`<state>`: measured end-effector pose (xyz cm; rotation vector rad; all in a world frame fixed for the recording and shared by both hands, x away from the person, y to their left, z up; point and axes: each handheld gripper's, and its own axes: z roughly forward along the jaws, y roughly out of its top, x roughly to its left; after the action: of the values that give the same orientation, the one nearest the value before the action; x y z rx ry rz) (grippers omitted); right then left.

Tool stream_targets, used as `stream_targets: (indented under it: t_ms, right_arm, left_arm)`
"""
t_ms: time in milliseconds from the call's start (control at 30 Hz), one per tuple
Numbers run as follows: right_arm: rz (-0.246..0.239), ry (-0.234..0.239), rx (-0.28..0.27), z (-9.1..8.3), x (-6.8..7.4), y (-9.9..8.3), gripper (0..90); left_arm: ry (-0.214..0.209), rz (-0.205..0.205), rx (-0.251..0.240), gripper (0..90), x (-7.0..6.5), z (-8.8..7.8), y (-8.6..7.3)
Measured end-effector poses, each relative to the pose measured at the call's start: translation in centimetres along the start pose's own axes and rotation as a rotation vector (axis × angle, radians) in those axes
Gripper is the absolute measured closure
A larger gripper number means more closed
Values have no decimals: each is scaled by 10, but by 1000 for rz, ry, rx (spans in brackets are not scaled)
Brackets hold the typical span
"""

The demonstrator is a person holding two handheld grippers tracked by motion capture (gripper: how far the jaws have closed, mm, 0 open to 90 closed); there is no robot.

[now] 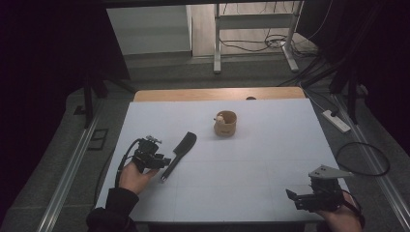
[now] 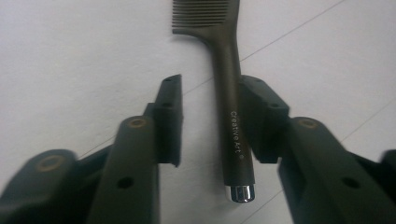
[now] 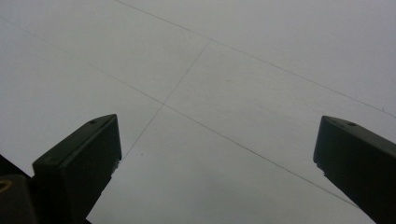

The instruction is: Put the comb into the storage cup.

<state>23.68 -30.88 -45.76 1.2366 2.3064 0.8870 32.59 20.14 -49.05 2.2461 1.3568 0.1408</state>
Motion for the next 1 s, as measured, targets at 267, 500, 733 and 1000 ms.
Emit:
stream_targets:
  t_ms: [267,500,733,1000]
  right_arm:
    - [-1,1,2,0,0,0,10]
    - [-1,2,4,0,0,0,10]
    - [0,2,7,1,0,0,10]
    - [0,1,8,1,0,0,9]
  left_arm:
    - [13,14,-41,263,-7,-4,5]
    - [-11,40,-48,59,-8,-6,9]
    - [-21,54,-42,0,-11,-4,13]
    - [-19,78,-47,0,-15,-1,18]
